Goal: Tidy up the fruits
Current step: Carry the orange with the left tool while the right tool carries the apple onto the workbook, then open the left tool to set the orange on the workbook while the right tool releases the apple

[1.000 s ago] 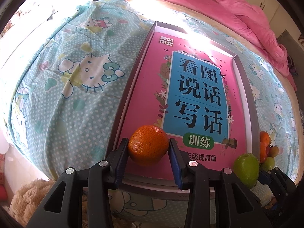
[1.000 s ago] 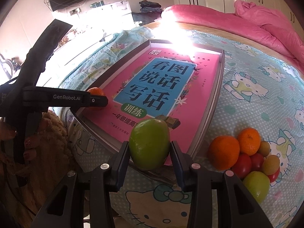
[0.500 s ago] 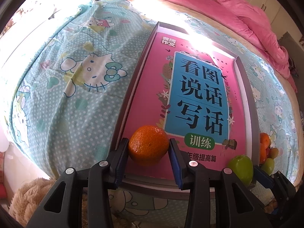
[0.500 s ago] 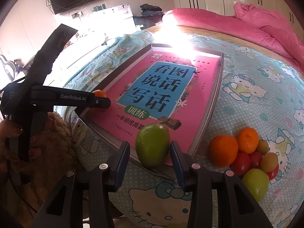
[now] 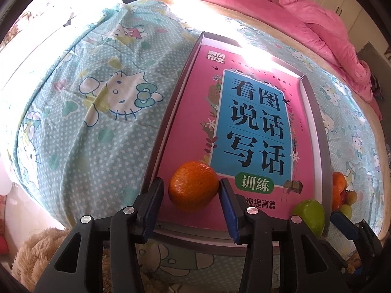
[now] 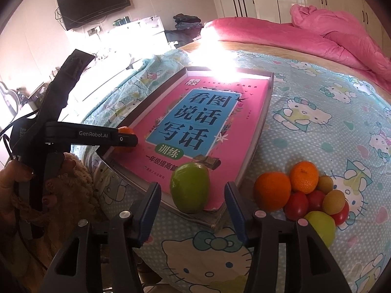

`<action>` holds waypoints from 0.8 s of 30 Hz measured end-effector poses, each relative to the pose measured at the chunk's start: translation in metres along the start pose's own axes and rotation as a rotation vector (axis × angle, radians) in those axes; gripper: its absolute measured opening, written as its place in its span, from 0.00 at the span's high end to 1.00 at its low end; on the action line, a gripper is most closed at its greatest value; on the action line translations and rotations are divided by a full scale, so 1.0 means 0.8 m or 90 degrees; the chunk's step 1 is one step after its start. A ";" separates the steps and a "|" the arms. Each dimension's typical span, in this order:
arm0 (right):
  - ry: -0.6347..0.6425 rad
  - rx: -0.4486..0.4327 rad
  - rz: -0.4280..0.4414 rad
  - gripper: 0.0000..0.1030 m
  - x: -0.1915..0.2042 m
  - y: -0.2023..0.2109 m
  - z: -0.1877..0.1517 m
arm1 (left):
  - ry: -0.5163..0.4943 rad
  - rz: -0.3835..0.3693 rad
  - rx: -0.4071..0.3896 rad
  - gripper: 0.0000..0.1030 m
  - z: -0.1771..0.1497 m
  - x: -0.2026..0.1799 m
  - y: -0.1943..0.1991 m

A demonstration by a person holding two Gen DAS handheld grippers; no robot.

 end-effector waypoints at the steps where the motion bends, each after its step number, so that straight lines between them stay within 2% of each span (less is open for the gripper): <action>1: 0.000 0.000 0.000 0.48 0.000 0.000 0.000 | -0.001 0.001 -0.002 0.49 0.000 -0.001 0.001; 3: 0.001 -0.001 -0.001 0.48 0.001 0.001 -0.001 | -0.003 0.005 -0.007 0.45 0.001 -0.001 0.002; 10: 0.002 -0.003 -0.006 0.47 0.002 0.004 -0.003 | -0.003 -0.002 -0.018 0.44 0.001 -0.002 0.008; 14: 0.000 -0.005 -0.008 0.43 0.001 0.006 -0.003 | -0.012 -0.017 -0.030 0.44 0.002 -0.008 0.013; 24: -0.005 -0.013 -0.011 0.43 -0.002 0.013 -0.001 | -0.022 -0.040 -0.044 0.40 0.002 -0.016 0.019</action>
Point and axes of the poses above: each gripper's, at about its wrist camera, not at the fingertips, and y roughly against the way its jaws point, x to its left, z to its top, the point moved 1 cm from there along -y, roughly the way its jaws point, and after that the axes turned 5 degrees about -x, right-handed, at the moved point
